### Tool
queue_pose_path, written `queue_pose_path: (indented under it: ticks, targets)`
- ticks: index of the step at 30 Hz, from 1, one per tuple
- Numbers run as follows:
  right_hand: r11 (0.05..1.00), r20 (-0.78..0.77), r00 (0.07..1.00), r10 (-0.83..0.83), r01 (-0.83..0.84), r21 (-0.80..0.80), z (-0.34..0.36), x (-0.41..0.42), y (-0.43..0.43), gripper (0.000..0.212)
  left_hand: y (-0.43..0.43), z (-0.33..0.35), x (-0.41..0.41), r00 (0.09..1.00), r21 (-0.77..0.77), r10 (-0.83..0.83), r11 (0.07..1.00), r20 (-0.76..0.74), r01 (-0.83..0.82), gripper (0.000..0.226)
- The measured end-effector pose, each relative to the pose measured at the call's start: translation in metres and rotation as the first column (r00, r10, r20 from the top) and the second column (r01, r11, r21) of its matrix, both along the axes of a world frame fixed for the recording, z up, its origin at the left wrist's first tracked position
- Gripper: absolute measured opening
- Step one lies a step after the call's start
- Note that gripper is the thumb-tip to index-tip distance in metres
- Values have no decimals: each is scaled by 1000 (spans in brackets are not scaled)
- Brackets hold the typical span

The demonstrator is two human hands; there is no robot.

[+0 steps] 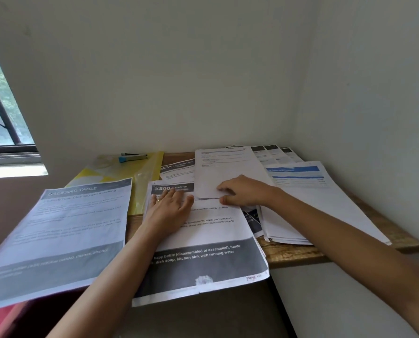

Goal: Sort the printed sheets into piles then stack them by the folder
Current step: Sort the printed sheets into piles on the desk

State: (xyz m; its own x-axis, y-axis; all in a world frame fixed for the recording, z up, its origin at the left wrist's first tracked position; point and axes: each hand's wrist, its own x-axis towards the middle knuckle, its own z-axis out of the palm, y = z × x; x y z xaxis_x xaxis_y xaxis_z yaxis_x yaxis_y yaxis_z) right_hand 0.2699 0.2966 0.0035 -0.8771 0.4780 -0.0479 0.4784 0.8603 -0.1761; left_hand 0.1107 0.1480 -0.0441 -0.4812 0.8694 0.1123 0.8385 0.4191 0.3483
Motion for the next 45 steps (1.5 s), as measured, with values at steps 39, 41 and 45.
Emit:
queue_pose_path:
  ticks: [39,41,45]
  targets:
    - [997,6,998,58,-57,-52,-34,45,-98,64,-82,20,-4,950,508,189,810,247,-293,49]
    - [997,35,997,67,-66,-38,-31,46,-96,63,-82,21,-3,955,425,213,860,206,-283,54]
    - [996,83,993,86,-85,-17,-28,48,-95,62,-83,28,4,990,254,135,957,45,-141,60]
